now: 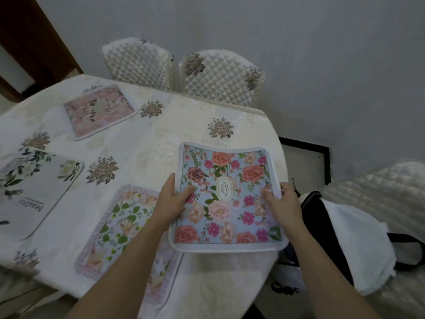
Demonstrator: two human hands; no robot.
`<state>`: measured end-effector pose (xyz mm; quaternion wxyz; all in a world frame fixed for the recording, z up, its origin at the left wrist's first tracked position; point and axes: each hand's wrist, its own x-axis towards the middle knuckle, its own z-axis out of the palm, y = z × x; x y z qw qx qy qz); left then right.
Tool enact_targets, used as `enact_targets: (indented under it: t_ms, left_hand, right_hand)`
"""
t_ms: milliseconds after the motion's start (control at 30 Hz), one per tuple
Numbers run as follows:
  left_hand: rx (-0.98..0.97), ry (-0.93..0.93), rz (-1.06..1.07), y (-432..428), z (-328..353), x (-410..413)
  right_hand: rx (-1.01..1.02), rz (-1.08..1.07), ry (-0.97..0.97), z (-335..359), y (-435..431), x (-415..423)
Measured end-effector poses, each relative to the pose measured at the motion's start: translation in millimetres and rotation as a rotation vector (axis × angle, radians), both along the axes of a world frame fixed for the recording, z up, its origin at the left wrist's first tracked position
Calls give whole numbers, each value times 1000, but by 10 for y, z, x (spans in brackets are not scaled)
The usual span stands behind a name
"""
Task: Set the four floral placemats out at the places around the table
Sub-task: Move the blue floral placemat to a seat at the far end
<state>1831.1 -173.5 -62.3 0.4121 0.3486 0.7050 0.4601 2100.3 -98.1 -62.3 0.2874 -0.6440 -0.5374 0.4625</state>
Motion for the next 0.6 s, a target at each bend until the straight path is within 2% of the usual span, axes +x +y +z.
enact_targets:
  t_ms: [233, 367, 600]
  left_hand:
    - [-83, 264, -19, 914, -151, -445]
    - [-120, 329, -21, 1511, -250, -709]
    - [-269, 577, -60, 2592, -532, -1127]
  right_hand:
    - [-6, 26, -25, -342, 923, -515]
    - [-44, 31, -34, -552, 1504, -791]
    - [-49, 71, -71, -863, 2354, -1261]
